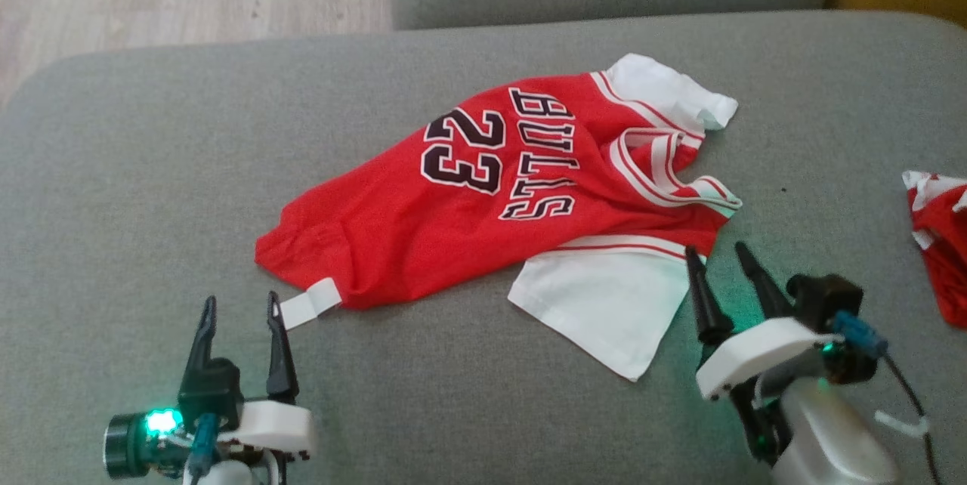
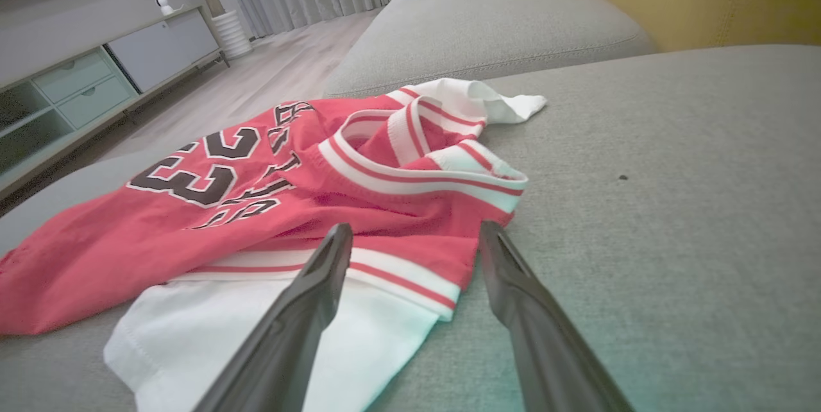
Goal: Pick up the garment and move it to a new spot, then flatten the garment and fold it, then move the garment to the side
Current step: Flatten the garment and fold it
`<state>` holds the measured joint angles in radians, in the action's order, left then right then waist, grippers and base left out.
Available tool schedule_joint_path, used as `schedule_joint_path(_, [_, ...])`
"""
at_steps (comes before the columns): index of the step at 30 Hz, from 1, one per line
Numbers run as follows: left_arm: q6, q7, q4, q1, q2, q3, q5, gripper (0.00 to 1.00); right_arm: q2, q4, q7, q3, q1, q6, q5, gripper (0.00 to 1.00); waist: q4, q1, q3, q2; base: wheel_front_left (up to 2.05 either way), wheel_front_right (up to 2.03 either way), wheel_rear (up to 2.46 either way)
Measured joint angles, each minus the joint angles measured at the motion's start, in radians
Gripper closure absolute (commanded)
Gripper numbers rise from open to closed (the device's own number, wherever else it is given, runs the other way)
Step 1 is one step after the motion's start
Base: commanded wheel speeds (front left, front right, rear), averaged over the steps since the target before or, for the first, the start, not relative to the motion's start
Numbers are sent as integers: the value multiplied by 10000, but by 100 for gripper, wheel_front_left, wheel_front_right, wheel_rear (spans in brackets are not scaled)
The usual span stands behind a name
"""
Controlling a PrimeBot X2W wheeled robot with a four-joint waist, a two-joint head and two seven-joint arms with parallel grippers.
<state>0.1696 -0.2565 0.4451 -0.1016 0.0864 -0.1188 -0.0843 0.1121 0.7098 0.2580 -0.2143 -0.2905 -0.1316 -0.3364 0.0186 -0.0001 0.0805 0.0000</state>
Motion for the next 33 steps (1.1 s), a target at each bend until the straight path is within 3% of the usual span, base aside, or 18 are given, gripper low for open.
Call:
schedule_joint_path(14, [-562, 0, -10, 73, -324, 234, 65, 0, -416, 1018, 0, -355, 454, 2, -146, 0, 227, 1, -190, 0, 0, 0, 0])
schedule_joint_path(25, [-744, 0, -12, -252, -385, -228, 56, 0, -487, 2228, 0, 1396, -824, 0, 943, 0, 674, 3, 270, 0, 0, 0, 0])
schedule_joint_path(32, [-736, 0, -79, -427, -399, -627, -148, 0, -495, 2941, 4, 1850, -1441, 0, 1244, 0, 883, 2, 536, 0, 0, 0, 0])
schedule_joint_path(33, [-734, 0, -94, -429, -397, -700, -169, 0, -495, 3081, 19, 1896, -1569, 0, 1331, 39, 912, 2, 567, 0, 0, 0, 0])
